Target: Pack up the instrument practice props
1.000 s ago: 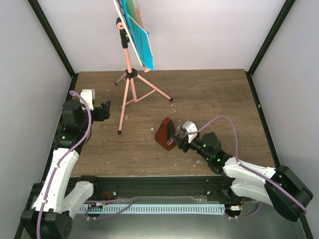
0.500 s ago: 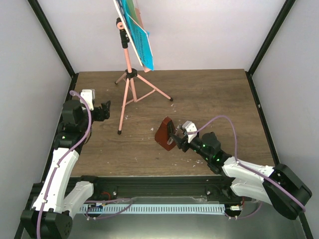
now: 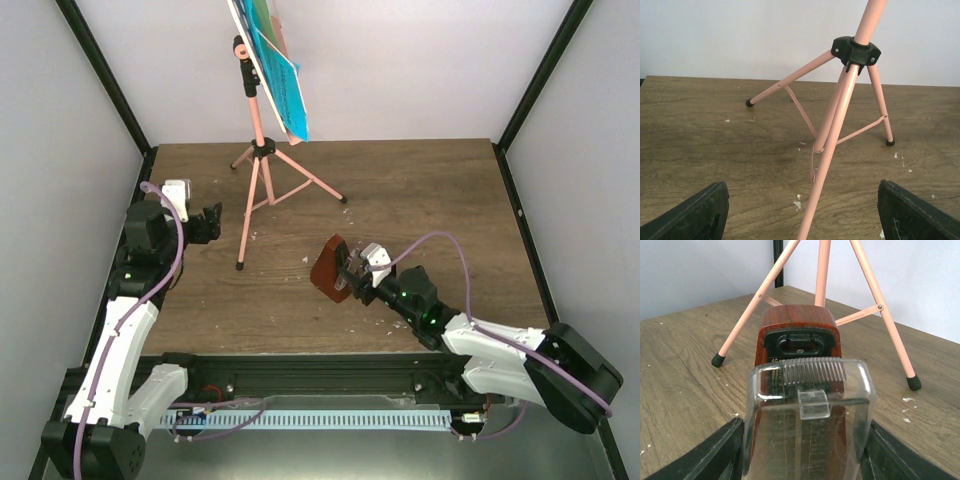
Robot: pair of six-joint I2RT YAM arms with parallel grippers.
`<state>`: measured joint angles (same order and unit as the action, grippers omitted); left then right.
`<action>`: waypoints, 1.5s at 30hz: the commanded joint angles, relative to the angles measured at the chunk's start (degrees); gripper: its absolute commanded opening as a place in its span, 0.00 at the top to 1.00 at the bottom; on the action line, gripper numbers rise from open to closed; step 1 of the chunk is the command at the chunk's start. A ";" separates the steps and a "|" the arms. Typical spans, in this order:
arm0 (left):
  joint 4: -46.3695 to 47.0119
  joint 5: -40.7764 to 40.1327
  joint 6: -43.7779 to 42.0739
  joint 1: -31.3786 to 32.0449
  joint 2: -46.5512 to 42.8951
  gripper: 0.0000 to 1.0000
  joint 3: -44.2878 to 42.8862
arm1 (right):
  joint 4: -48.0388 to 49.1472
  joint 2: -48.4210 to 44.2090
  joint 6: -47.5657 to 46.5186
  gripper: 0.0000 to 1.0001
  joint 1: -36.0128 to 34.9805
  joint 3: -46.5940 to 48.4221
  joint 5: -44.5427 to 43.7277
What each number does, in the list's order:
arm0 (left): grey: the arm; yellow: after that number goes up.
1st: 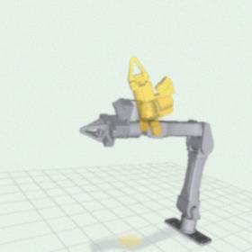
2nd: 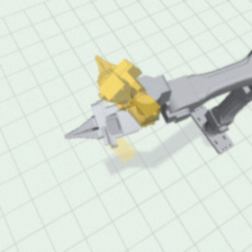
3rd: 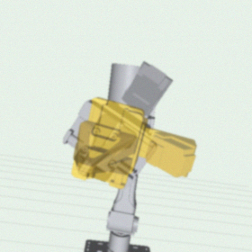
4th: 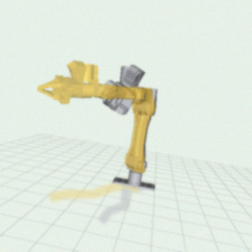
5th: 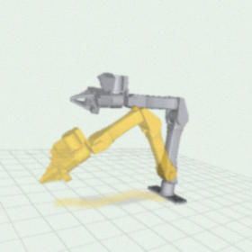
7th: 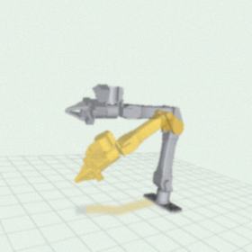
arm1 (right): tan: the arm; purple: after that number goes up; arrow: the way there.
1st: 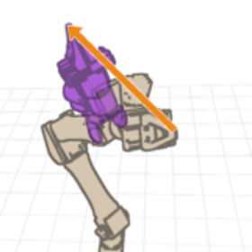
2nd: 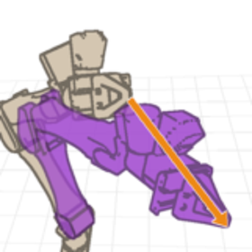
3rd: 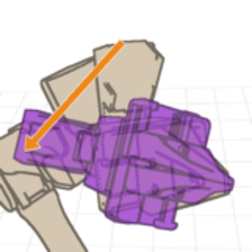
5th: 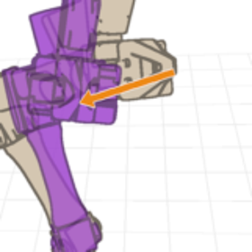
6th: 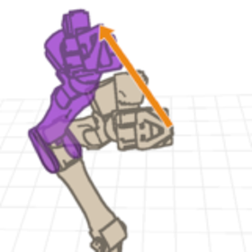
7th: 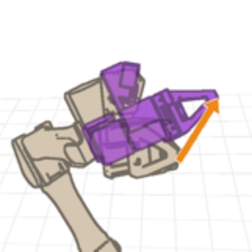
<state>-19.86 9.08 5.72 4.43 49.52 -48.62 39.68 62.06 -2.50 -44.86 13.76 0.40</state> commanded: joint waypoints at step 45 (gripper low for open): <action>-0.34 -0.21 -0.53 -0.31 0.05 0.17 0.63 | -3.53 10.70 2.50 0.51 -2.03 2.67 -4.01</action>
<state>-19.88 9.08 5.72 4.43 49.54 -48.62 44.42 70.50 -1.48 -46.28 17.17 -3.09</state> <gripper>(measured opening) 0.826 0.580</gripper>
